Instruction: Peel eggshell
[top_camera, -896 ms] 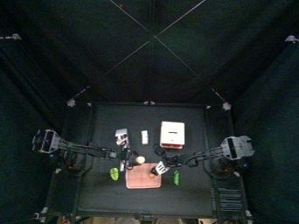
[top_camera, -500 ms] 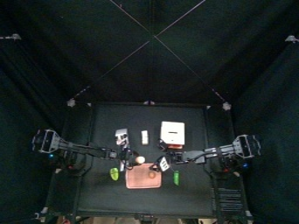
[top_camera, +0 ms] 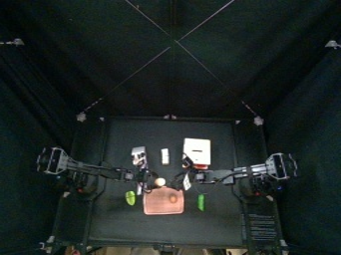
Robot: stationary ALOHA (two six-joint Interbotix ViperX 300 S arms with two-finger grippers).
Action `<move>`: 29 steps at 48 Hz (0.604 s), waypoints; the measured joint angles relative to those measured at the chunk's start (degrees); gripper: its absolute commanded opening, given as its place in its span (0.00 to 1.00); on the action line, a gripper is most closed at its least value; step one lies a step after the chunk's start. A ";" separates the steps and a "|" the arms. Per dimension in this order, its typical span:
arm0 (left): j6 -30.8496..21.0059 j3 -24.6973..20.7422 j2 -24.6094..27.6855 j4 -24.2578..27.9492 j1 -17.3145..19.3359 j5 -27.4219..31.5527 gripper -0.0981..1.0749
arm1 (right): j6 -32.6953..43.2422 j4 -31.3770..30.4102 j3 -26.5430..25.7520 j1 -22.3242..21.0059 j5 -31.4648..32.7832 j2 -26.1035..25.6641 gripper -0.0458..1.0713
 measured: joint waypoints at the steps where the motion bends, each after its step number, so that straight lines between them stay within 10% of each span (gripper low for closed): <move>1: 0.00 0.00 0.00 -0.09 0.00 0.00 0.53 | 0.00 0.00 0.00 -0.09 -0.18 0.00 0.90; 29: 0.00 -0.18 0.00 0.00 -0.09 0.00 0.53 | -0.18 -0.97 -3.60 -1.58 -1.49 5.36 0.90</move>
